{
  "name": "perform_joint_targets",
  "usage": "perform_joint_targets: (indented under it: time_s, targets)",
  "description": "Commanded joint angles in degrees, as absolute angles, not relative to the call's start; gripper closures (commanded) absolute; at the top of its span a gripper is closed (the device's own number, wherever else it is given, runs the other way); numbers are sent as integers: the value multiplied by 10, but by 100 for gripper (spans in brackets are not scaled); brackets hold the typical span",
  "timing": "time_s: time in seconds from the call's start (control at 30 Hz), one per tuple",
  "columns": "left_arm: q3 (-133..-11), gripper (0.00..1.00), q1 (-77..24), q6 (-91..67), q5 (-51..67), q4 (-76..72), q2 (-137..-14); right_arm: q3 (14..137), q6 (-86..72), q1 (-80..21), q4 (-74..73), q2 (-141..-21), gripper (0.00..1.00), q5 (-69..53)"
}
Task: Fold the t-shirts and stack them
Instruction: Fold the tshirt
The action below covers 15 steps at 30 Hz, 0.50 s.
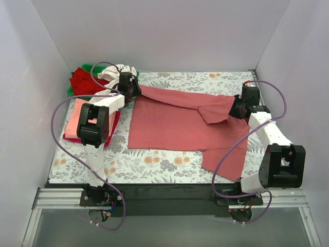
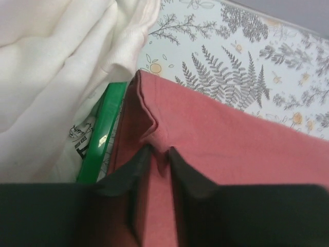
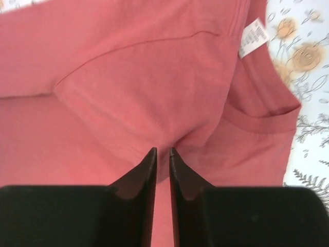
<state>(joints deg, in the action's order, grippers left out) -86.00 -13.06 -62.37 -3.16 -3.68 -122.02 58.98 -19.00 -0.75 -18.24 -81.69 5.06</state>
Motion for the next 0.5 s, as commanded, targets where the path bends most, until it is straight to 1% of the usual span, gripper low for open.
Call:
perform_joint_targets:
  time_s: [0.0,0.03,0.07,0.1,0.13,0.2,0.23,0.3,0.33,0.37,0.47]
  targets:
    - [-880,72,-127,-599,-23,34,-1173,575,-164,-8,-199,-798,73,4]
    - [-878,67,-127,-604,-22,47,-1170,574,-157,-7,-202,-796,61,-15]
    - [-874,59,-127,-606,-20,51,-1166,573,-154,-7,-203,-792,56,-22]
    - [-871,47,-127,-606,-18,54,-1163,574,-152,-7,-205,-790,53,-19]
    - [-869,40,-127,-608,-18,55,-1154,577,-153,-7,-207,-788,47,-14]
    - [-867,25,-127,-613,-6,55,-1147,585,-150,-6,-206,-789,41,-3]
    - [-867,22,-128,-613,-1,55,-1143,598,-149,-6,-206,-793,33,13]
    - [-875,21,-130,-614,27,54,-1143,615,-143,-5,-207,-810,23,15]
    - [-880,19,-134,-614,32,52,-1149,624,-143,-6,-207,-820,7,16]
    - [-886,19,-136,-614,39,52,-1153,644,-143,-5,-206,-841,2,17]
    - [-909,17,-148,-612,60,53,-1177,687,-144,-5,-205,-896,2,12]
